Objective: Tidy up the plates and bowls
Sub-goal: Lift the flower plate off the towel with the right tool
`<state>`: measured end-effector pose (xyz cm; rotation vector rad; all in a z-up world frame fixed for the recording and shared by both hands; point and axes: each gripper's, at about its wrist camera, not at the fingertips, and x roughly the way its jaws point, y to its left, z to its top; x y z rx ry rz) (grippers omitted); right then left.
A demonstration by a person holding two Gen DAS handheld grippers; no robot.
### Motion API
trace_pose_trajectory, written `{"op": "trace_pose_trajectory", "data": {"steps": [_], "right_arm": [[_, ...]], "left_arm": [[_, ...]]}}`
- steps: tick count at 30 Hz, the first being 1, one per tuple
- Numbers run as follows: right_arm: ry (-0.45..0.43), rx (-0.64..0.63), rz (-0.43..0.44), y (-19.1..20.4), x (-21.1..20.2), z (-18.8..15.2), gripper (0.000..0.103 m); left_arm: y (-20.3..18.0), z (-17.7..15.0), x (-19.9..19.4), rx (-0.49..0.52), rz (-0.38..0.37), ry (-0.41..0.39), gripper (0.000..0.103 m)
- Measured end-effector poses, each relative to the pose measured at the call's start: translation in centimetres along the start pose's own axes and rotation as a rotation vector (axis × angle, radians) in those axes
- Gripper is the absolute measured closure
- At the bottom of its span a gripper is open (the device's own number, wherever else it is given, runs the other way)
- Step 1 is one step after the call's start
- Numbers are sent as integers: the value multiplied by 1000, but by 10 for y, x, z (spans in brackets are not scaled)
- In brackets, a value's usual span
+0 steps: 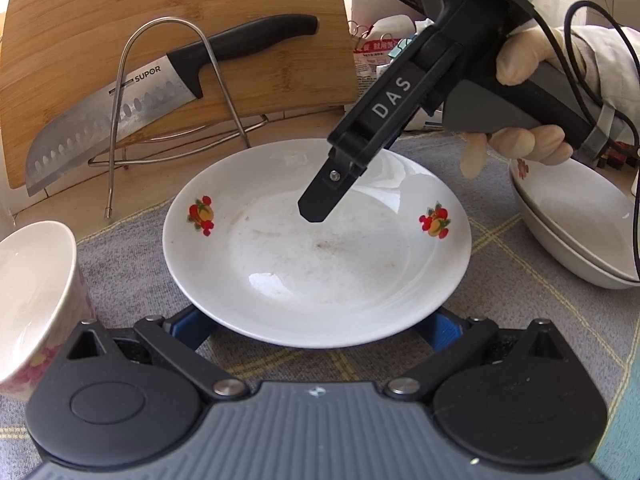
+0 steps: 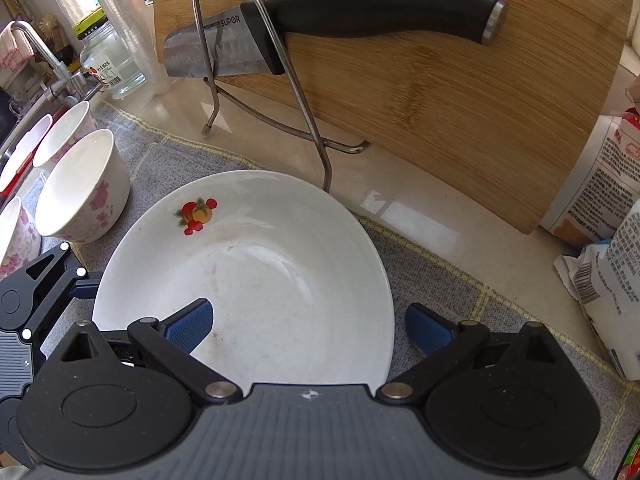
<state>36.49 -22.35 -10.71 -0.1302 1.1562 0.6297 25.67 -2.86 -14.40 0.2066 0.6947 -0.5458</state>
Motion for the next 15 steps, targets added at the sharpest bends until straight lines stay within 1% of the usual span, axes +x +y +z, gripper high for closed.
{"op": "trace_pose_trajectory", "data": {"steps": [7,15], "right_arm": [[-2,17,74,-5,-1,4,0],[-9,35,122,-12,1,12,0]], "left_arm": [[0,-2,-2,9,-9,-10,0],[1,-3,-4,19,-17,-12,0]]}}
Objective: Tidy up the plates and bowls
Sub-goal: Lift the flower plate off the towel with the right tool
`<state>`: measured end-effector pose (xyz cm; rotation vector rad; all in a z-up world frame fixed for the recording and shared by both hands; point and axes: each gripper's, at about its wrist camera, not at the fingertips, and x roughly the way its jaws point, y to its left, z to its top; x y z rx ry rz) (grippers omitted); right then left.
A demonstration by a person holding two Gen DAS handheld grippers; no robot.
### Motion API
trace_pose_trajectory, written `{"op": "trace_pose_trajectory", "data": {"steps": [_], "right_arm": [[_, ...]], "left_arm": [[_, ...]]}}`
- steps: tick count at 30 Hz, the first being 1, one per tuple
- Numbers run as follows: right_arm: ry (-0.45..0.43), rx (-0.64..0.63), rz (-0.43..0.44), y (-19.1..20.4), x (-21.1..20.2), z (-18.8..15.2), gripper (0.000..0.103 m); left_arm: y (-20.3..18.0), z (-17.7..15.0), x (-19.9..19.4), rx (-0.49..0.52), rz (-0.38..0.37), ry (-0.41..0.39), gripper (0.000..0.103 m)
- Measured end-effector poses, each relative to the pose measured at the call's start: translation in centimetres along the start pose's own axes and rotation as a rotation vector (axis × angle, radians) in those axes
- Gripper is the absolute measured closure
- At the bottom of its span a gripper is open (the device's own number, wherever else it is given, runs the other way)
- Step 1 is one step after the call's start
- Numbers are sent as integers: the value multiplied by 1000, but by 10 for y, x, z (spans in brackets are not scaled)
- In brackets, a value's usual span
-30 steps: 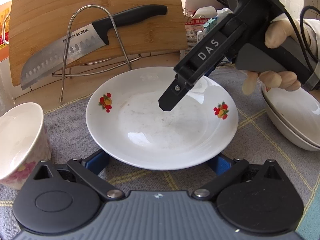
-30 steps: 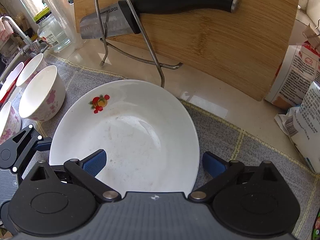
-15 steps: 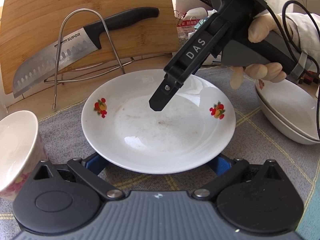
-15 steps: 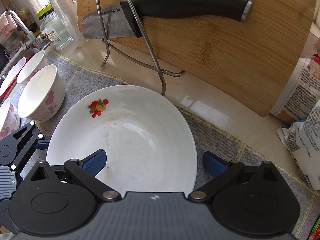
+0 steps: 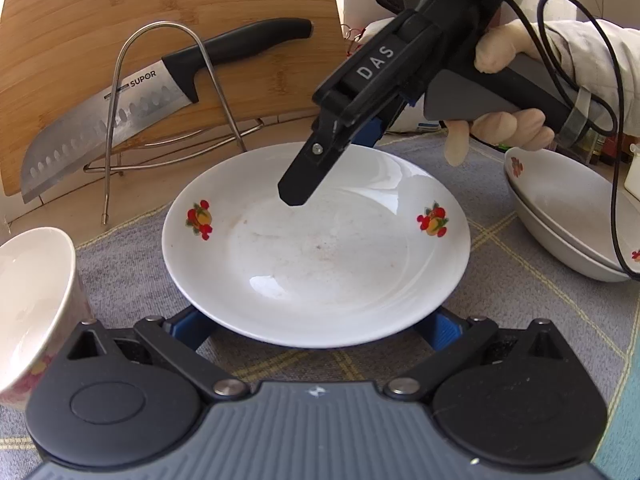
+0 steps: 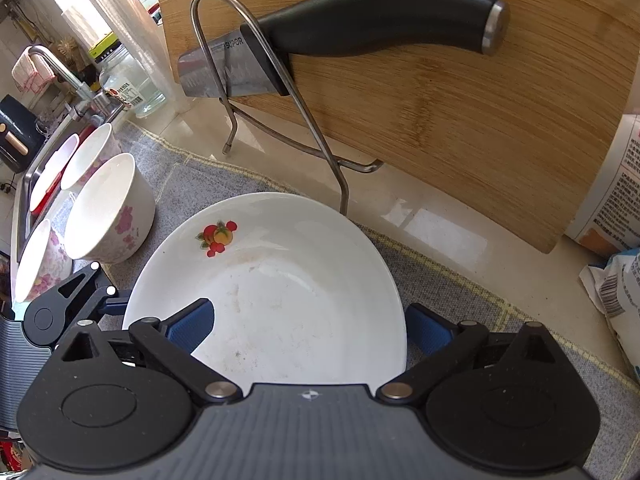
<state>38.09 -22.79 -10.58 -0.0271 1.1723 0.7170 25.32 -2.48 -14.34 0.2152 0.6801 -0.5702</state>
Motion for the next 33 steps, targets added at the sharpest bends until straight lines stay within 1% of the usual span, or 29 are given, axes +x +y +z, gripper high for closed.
{"op": "trace_pose_trajectory", "data": {"steps": [5,7,20,33], "right_arm": [[6,-7,23,2,0,1,5],[10,-14,28,3,1,2,6],[17,-10,55,0,1,5,6],[21,-17,36,5,1,3,6]], "left_arm": [[0,0,0,0,0,-2,0],[-1,0,0,0,1,-1,0],[-2,1,0,3,-1,0,0],[-3,4,1,6,-4,11,1]]}}
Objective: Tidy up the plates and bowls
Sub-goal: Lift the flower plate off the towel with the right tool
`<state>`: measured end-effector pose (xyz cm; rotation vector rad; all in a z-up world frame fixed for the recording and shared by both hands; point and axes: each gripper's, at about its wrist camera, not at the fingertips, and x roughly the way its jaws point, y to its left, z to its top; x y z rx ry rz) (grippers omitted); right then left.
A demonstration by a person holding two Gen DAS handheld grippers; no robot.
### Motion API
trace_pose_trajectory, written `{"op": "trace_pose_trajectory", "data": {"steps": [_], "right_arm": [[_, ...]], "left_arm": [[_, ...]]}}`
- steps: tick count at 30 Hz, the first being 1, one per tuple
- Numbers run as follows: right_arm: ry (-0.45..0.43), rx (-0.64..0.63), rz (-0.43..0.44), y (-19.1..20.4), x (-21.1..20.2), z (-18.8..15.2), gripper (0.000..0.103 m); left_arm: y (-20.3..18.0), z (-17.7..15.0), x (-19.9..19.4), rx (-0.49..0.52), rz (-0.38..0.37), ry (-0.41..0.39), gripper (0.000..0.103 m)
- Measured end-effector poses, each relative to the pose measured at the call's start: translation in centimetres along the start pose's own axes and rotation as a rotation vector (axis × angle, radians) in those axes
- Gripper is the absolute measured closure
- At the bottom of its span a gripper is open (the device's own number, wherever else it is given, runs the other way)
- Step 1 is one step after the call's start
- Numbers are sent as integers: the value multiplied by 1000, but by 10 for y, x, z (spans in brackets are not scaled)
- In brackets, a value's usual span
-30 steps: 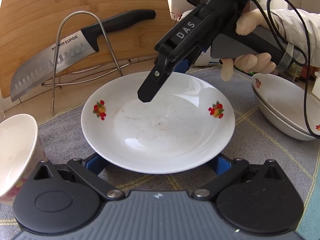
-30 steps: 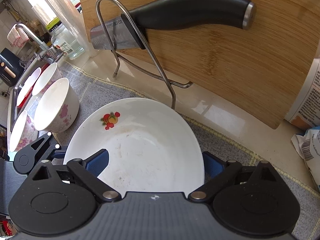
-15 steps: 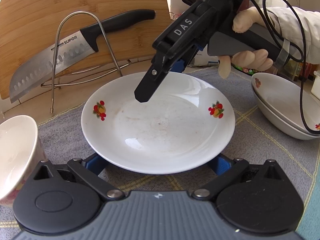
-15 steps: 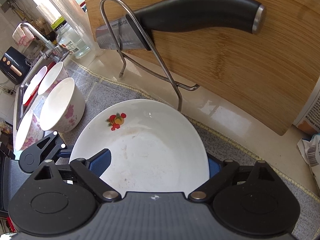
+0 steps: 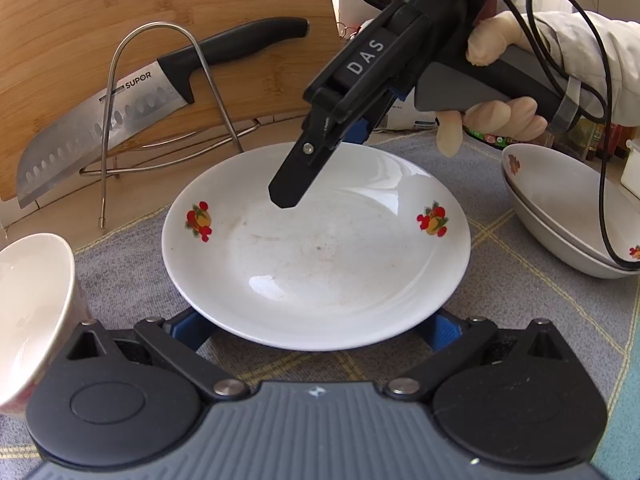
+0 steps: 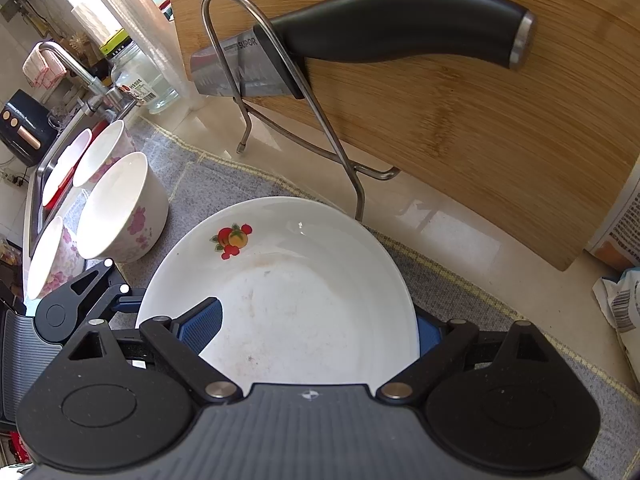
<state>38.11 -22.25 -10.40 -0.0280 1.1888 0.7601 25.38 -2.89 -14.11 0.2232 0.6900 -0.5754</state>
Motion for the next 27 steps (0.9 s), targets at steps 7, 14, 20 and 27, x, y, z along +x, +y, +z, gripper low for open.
{"op": "trace_pose_trajectory", "data": {"steps": [7,14,20,27], "right_arm": [[0,1,0,4,-2,-2,6],[-6,-6,-9,12,-9,-7,6],[-28,-11,-14,22,-21,-16,6],[-44,-13,-8,35,-33,-27,6]], "left_arm": [[-2,1,-1,8,-1,13,1],[-7,1,-11,7,-1,10,1],[-13,1,-24,0,-5,11,1],[-23,0,-42,6,0,12,1]]}}
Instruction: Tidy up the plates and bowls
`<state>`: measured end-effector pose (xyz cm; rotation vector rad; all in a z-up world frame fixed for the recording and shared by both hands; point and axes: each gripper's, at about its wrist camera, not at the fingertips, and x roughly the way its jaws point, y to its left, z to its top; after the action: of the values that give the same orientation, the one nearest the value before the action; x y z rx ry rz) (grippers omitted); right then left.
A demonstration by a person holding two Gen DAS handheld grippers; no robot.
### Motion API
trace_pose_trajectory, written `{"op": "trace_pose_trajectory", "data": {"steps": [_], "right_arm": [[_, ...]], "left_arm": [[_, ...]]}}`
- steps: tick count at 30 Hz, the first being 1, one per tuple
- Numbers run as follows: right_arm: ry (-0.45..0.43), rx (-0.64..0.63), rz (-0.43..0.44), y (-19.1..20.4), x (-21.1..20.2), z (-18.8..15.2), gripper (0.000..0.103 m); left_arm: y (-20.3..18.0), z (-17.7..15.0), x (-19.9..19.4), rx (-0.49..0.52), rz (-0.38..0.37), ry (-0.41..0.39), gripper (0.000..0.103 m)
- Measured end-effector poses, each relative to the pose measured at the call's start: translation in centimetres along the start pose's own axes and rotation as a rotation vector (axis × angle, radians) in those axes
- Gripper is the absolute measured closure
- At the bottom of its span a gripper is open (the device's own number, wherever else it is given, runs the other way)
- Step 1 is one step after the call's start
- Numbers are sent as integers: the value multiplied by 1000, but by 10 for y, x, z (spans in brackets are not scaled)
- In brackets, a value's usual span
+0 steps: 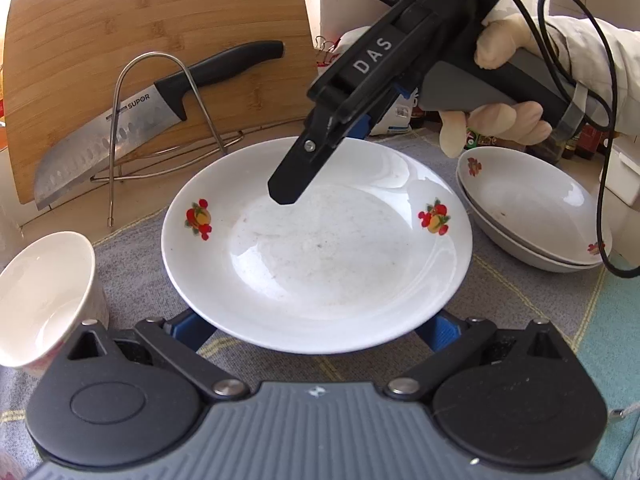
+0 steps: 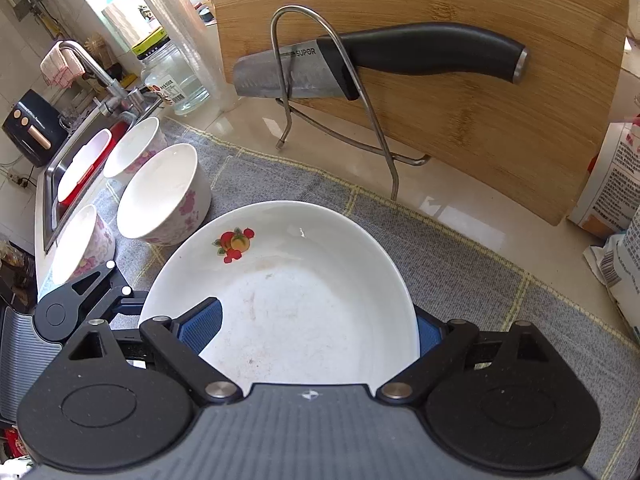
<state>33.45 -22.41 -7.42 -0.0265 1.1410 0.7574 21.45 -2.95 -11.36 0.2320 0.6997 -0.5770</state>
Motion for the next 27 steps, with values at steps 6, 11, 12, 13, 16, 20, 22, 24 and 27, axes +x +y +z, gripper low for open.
{"op": "trace_pose_trajectory", "data": {"steps": [6,11,12,13,16,20,22,24,27], "right_arm": [[-11,-5,9,14,-11,-10,6],[-32,-1,5,25,-20,-23,6],[-35,3,10,26,-22,-26,6],[-36,6,13,27,-24,-29,6],[-41,5,9,32,-30,-36,6],[-57,16,3,34,-40,-47,6],[-69,26,2,34,-46,-53,6],[-78,32,-6,34,-53,-58,6],[-89,45,-22,33,-62,-66,6]], "left_arm": [[-9,-3,-19,-3,2,3,1],[-18,-4,-32,15,8,12,1],[-20,-4,-34,21,9,14,1],[-21,-4,-36,26,8,16,1],[-26,-3,-41,39,0,22,1],[-34,0,-46,66,-9,30,1],[-39,1,-48,77,-17,31,1],[-43,2,-49,85,-28,30,1],[-49,5,-49,99,-49,29,1]]}}
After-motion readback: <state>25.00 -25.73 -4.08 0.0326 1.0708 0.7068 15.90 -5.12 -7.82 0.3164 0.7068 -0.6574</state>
